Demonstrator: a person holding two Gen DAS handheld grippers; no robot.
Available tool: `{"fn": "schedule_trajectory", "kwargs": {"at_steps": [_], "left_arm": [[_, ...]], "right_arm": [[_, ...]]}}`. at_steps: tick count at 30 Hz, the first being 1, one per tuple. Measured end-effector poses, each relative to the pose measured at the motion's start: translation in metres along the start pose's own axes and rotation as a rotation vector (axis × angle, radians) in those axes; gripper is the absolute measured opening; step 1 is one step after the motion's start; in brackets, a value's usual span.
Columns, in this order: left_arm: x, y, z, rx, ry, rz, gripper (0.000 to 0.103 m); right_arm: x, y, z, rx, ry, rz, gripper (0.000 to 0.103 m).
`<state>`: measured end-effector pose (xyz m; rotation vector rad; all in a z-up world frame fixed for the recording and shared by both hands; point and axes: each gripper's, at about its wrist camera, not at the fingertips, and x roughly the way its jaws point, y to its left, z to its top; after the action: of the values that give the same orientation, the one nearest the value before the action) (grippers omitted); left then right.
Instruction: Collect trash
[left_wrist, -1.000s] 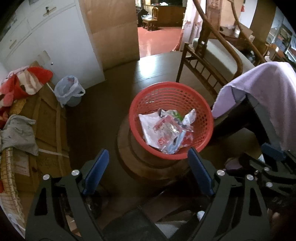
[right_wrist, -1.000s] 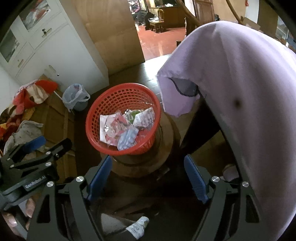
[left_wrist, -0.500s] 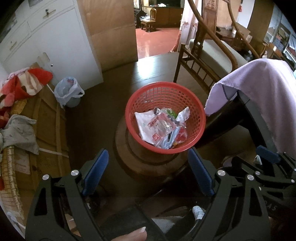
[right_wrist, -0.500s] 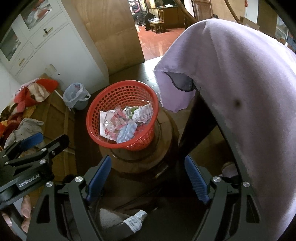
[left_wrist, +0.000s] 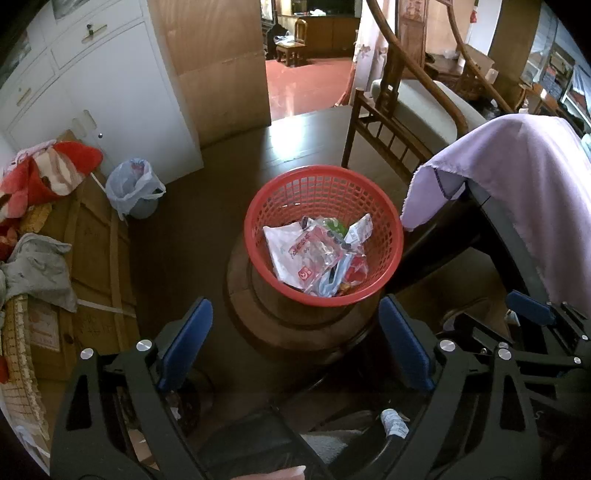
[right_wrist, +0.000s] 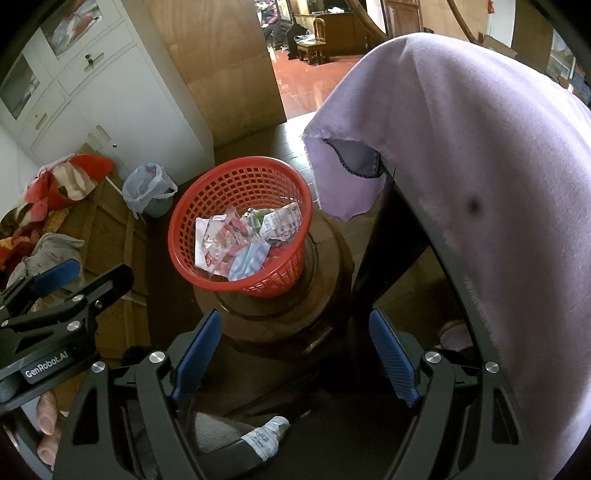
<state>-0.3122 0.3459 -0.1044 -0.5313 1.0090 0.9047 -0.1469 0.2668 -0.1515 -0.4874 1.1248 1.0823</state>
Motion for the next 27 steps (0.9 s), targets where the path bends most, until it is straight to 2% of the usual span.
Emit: {"fn": "schedule_trajectory", "kwargs": {"at_steps": [27], "left_arm": [[0.01, 0.0, 0.0, 0.014, 0.021, 0.018, 0.091]], "right_arm": [[0.001, -0.008, -0.003, -0.002, 0.003, -0.022, 0.081]]}}
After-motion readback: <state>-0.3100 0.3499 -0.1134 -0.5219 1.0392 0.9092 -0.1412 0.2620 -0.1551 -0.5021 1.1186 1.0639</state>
